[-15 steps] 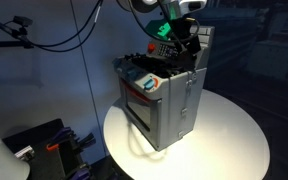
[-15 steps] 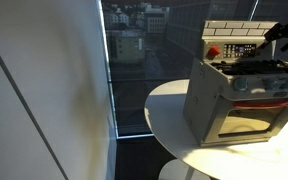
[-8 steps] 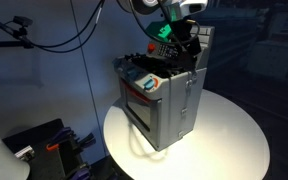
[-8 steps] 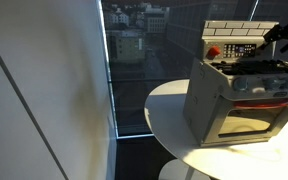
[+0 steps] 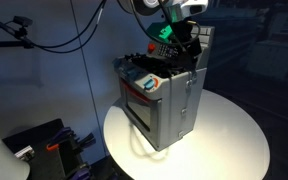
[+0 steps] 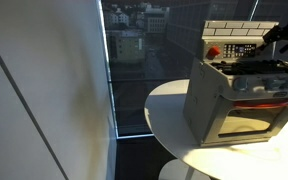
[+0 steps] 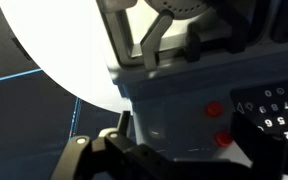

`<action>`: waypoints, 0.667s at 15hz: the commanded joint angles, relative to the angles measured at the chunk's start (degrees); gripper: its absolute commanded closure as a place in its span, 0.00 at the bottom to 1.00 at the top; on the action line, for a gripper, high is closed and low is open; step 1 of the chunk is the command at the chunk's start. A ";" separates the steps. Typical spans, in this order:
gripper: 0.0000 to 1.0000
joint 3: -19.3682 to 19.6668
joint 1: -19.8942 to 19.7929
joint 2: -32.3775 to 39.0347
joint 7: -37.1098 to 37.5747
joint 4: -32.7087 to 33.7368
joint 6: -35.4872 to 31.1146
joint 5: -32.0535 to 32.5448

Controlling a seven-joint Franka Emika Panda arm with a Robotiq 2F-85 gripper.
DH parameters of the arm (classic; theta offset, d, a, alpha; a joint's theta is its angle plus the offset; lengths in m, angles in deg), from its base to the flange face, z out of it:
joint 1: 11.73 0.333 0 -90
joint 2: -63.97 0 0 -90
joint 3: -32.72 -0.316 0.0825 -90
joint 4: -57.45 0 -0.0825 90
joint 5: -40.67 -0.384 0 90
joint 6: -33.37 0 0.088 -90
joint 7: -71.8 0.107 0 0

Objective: Press the top orange button on the microwave oven control panel of the stove

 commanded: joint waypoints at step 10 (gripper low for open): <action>0.00 0.16 -0.48 2.64 -0.35 3.44 -0.55 -0.26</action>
